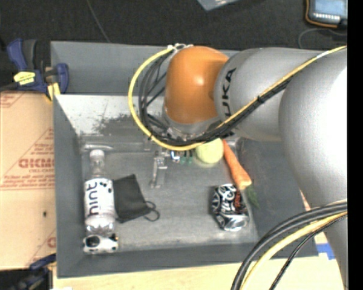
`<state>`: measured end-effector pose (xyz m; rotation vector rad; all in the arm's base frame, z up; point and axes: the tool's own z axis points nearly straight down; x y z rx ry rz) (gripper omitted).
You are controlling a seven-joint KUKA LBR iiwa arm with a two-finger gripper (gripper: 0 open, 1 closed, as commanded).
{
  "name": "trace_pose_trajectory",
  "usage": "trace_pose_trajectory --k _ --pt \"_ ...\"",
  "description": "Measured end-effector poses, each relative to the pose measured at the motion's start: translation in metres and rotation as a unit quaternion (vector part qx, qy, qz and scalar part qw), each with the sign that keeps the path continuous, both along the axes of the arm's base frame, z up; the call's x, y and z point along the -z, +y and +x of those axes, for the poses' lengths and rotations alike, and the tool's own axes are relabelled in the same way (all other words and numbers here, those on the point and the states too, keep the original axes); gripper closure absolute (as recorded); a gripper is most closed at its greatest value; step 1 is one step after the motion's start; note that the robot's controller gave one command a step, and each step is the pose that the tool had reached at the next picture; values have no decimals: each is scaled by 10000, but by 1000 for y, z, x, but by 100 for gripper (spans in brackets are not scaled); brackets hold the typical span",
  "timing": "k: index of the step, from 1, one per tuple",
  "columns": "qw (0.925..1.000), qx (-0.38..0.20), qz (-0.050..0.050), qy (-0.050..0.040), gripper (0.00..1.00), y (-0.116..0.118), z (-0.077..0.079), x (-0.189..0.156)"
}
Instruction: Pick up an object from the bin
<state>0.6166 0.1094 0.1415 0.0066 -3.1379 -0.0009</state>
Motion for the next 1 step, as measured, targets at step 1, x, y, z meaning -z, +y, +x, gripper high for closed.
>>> trace_pose_trajectory --k 1 --pt "10000 9 3 -34 0 0 1 -5"
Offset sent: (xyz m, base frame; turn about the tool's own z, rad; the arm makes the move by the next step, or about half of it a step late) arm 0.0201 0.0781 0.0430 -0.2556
